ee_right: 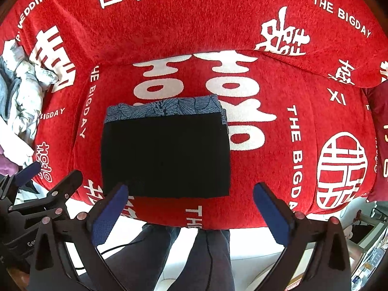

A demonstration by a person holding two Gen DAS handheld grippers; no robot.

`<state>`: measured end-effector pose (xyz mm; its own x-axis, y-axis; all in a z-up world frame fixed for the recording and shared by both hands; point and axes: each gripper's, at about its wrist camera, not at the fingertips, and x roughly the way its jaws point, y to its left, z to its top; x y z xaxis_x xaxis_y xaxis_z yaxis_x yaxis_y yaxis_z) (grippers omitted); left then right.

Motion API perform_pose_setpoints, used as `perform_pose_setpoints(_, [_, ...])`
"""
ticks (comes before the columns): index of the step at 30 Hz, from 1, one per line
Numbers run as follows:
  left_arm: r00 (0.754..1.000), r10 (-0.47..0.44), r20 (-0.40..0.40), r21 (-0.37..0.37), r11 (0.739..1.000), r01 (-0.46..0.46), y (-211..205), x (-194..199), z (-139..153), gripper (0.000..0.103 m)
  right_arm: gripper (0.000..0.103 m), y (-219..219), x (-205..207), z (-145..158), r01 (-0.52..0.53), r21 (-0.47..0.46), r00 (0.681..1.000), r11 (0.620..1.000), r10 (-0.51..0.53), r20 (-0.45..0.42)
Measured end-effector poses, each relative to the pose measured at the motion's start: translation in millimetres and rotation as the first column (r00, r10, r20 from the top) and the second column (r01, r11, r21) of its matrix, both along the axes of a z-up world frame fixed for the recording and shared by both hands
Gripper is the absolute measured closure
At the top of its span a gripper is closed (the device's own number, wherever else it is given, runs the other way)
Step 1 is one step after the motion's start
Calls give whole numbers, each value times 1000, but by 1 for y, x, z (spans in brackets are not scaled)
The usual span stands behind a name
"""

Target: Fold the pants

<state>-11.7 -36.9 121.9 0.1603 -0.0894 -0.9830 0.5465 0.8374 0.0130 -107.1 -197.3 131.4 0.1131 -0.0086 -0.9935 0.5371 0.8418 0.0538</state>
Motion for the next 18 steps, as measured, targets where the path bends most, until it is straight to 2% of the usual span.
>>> perform_pose_setpoints(18, [1000,-10,-6,9,1000,10,-1,-2,-1,0,0,3,0,-1,-4,3,1000,1000,4,-4])
